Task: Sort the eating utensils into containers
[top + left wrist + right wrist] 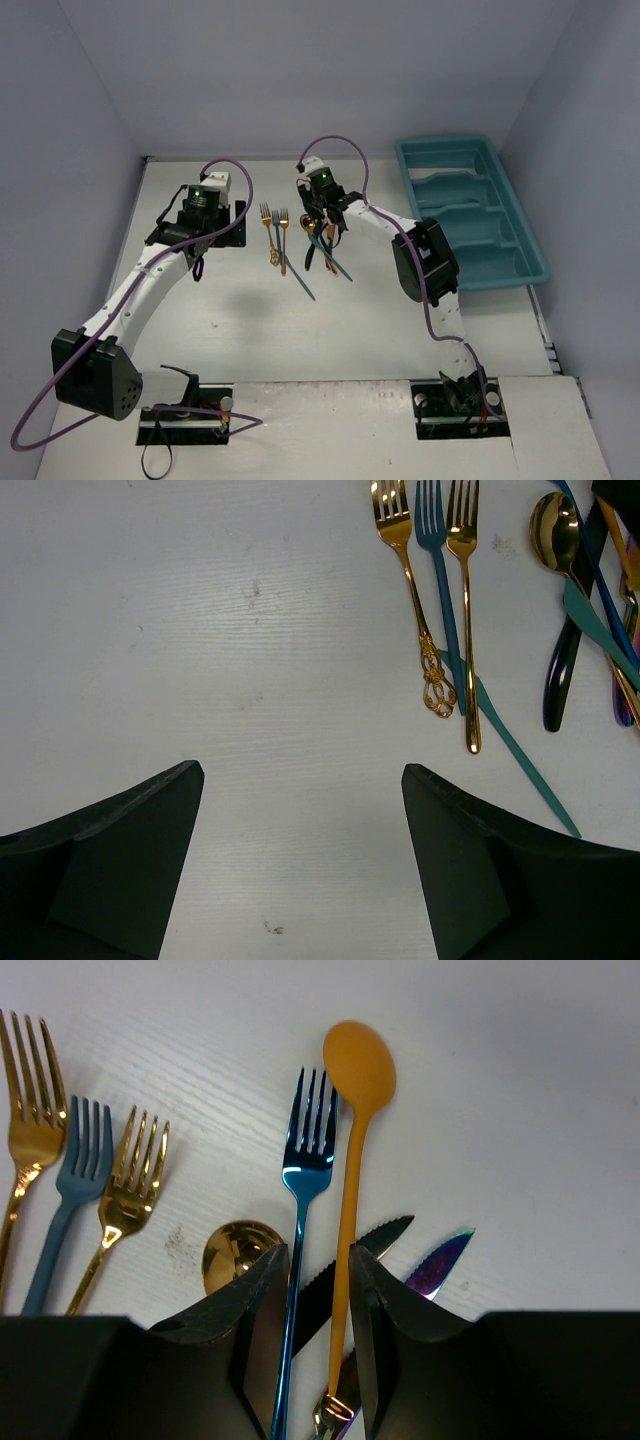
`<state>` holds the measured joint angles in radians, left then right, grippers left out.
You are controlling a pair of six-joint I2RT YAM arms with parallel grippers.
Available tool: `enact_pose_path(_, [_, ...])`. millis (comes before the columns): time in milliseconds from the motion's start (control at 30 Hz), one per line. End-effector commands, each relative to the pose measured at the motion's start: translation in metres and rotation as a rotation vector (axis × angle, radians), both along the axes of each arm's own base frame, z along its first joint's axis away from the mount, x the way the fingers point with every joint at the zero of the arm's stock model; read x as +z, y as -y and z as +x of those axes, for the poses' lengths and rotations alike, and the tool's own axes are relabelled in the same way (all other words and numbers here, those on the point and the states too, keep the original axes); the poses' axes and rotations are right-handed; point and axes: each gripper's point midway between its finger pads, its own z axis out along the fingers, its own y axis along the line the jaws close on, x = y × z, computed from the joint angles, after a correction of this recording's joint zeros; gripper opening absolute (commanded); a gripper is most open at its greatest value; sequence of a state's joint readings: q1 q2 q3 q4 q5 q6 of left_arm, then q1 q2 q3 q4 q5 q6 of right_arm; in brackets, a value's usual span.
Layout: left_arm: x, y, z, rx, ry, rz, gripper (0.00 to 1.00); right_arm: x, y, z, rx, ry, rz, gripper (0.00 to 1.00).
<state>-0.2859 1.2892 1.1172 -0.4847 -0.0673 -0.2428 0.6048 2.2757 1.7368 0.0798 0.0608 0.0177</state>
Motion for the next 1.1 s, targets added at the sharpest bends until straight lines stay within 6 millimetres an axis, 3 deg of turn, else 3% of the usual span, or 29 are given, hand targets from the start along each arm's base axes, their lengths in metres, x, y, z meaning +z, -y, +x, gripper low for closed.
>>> enact_pose_path(0, [0.026,0.002,0.012,0.009,0.072,-0.027,0.78,0.082,-0.021,0.023,0.009,0.162,0.102,0.27])
enact_pose_path(533, [0.024,0.001,0.011,0.012,0.065,-0.022,0.78,0.04,-0.038,0.052,0.038,0.166,0.053,0.24])
enact_pose_path(1067, [0.024,0.003,0.011,0.005,0.063,-0.029,0.78,0.004,-0.026,0.033,0.01,0.079,0.031,0.26])
